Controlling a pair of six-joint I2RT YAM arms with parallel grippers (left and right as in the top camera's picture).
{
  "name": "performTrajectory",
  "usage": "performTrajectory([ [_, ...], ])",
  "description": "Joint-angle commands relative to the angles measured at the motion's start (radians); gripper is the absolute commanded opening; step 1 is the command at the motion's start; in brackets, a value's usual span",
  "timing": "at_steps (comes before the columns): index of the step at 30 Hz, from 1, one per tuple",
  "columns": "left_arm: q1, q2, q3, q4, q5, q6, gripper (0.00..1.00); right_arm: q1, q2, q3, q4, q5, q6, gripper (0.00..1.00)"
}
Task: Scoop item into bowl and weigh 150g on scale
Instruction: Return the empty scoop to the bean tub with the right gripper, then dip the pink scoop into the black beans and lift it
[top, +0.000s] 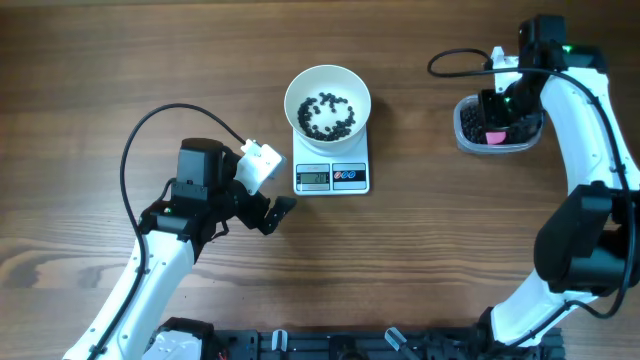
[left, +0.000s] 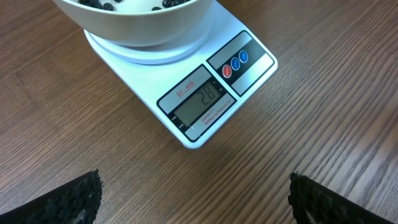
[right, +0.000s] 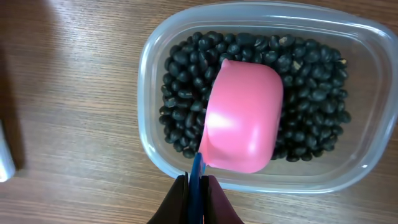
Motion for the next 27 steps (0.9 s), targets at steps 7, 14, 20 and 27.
performTrajectory([
  [7,0.004,0.001,-0.006,0.003,0.015,-0.006,1.0,-0.163,0.034,-0.002,-0.02,-0.365,-0.05,0.04],
  [14,0.004,0.001,-0.006,0.003,0.015,-0.006,1.0,-0.193,0.034,-0.002,-0.024,-0.368,-0.057,0.04],
  [20,0.004,0.001,-0.006,0.003,0.015,-0.006,1.0,-0.192,0.035,-0.042,0.0,-0.299,-0.028,0.04],
  [27,0.004,0.001,-0.006,0.003,0.015,-0.006,1.0,-0.2,0.033,-0.089,0.011,-0.357,-0.045,0.04],
])
